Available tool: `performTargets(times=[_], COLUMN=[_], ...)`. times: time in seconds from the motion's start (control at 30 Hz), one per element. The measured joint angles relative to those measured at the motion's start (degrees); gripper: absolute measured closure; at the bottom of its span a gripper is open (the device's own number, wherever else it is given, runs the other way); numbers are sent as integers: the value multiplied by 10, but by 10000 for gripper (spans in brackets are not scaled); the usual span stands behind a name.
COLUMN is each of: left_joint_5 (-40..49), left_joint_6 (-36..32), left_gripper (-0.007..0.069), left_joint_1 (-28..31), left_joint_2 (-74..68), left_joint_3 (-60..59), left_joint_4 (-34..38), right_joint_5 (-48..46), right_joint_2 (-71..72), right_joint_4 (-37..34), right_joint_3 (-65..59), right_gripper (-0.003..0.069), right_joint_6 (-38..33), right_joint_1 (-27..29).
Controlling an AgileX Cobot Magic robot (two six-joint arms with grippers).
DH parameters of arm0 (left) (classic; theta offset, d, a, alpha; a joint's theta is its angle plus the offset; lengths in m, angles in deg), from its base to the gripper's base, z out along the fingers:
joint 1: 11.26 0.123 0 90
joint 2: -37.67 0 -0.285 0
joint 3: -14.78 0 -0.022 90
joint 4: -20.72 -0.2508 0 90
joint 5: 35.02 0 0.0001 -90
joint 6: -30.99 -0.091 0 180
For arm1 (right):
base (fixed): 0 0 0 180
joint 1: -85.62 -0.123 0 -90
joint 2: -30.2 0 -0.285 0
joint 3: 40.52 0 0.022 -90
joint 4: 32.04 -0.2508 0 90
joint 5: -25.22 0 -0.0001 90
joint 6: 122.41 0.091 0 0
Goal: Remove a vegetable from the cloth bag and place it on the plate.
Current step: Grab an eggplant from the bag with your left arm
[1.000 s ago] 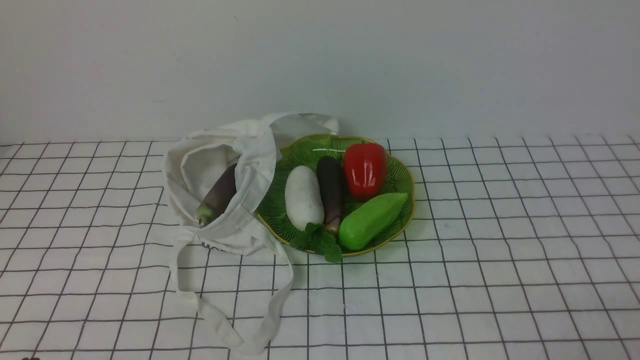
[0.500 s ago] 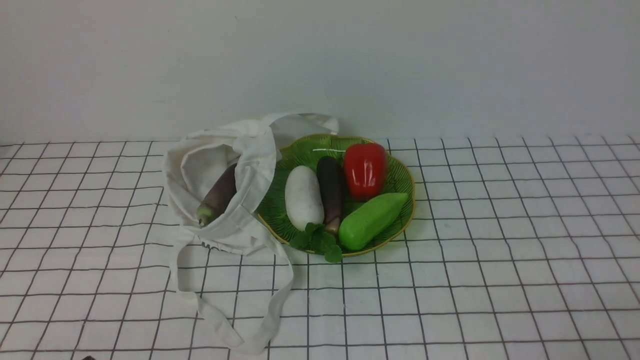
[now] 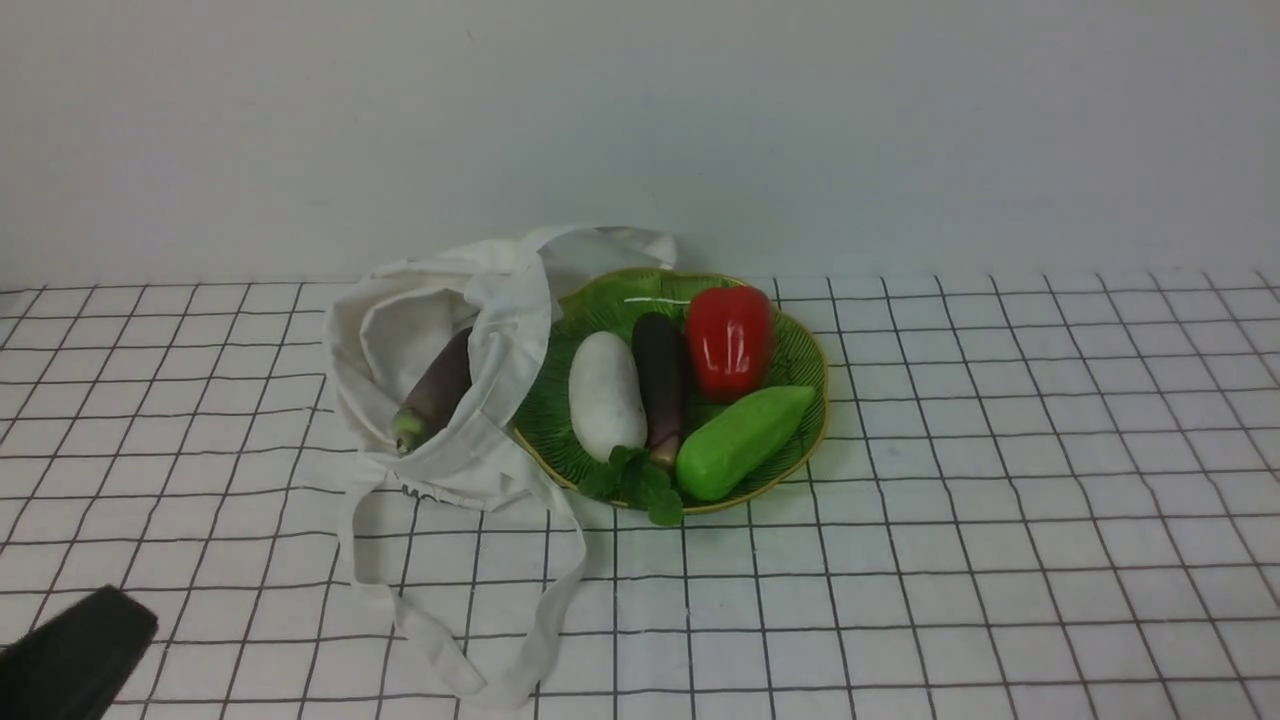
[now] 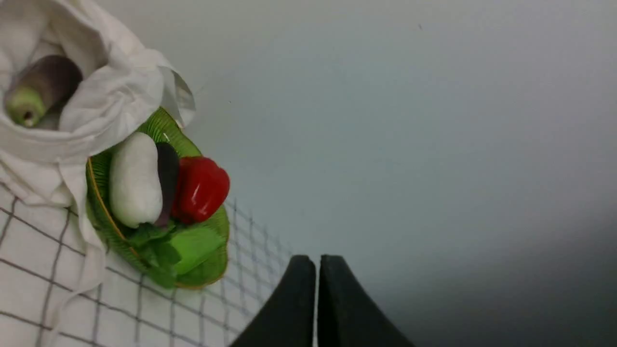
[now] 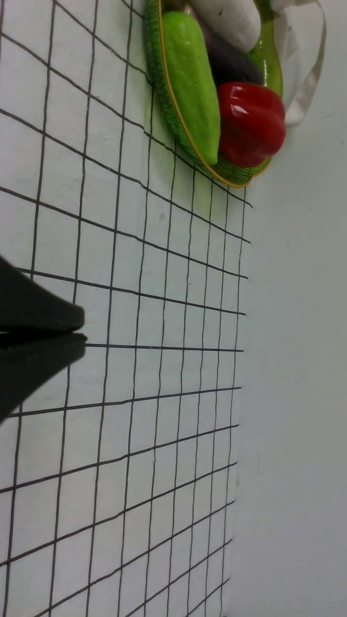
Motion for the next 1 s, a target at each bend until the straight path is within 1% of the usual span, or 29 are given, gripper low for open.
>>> performTargets(times=[0.07, 0.1, 0.17, 0.23, 0.27, 0.33, 0.4, 0.43, 0.47, 0.6, 0.73, 0.83, 0.9, 1.0], left_joint_5=[49, 86, 171, 263, 291, 344, 370, 371, 377, 379, 379, 378, 374, 362], left_joint_6=[-31, -46, -70, -83, -87, -91, -91, -91, -91, -91, -91, -89, -64, -24], left_gripper=[632, 632, 632, 632, 632, 632, 632, 632, 632, 632, 631, 630, 625, 608], left_joint_1=[0, 0, 0, 0, 0, 0, 0, 0, 0, -3, -26, -46, -63, -73], left_joint_2=[-63, -110, -212, -330, -362, -474, -577, -586, -646, -778, -891, -943, -977, -1001], left_joint_3=[50, 81, 145, 218, 245, 315, 389, 396, 438, 528, 612, 659, 695, 716], left_joint_4=[-41, -76, -165, -272, -299, -387, -444, -447, -462, -464, -466, -469, -485, -522], right_joint_5=[0, 0, 0, 0, 0, 0, 0, 0, 0, 0, 0, 0, 0, 0], right_joint_2=[0, 0, 0, 0, 0, 0, 0, 0, 0, 0, 0, 0, 0, 0], right_joint_4=[0, 0, 0, 0, 0, 0, 0, 0, 0, 0, 0, 0, 0, 0], right_joint_3=[0, 0, 0, 0, 0, 0, 0, 0, 0, 0, 0, 0, 0, 0], right_gripper=[674, 674, 674, 674, 674, 674, 674, 674, 674, 674, 674, 674, 674, 674], right_joint_6=[0, 0, 0, 0, 0, 0, 0, 0, 0, 0, 0, 0, 0, 0], right_joint_1=[0, 0, 0, 0, 0, 0, 0, 0, 0, 0, 0, 0, 0, 0])
